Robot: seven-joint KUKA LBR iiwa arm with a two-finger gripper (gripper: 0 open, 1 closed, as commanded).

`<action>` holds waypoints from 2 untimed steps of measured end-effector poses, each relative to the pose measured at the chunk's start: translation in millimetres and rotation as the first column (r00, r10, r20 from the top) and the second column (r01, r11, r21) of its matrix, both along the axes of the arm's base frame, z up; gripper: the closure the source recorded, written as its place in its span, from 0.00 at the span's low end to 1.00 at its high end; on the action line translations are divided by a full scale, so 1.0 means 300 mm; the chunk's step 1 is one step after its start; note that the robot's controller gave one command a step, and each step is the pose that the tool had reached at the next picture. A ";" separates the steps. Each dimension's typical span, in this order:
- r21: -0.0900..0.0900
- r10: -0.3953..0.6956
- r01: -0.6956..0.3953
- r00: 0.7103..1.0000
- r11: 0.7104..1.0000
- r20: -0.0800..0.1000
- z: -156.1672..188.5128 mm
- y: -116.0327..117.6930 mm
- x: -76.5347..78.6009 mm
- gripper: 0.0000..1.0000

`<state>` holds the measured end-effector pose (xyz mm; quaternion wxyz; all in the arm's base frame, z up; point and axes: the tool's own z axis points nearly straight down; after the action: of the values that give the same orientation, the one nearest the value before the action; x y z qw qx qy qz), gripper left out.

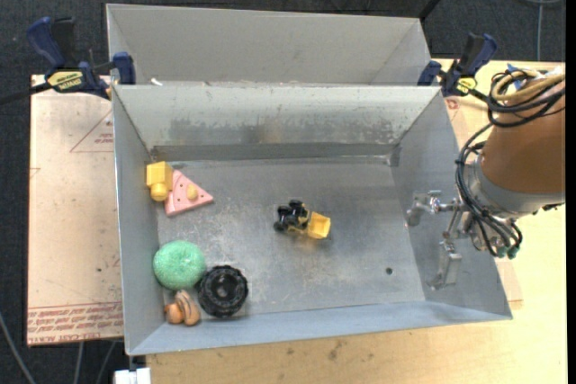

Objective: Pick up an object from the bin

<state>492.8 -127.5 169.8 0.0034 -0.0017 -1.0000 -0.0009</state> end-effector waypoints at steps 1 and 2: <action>-0.001 0.003 -0.003 1.000 1.000 0.007 0.013 0.002 0.006 0.00; -0.001 -0.008 0.008 1.000 1.000 0.004 0.179 0.079 0.092 0.00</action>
Offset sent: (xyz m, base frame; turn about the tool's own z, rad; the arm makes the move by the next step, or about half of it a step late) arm 0.0472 0.0417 0.0926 0.0142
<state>520.3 -103.8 223.5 0.0014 -0.0058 -1.0000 -0.0005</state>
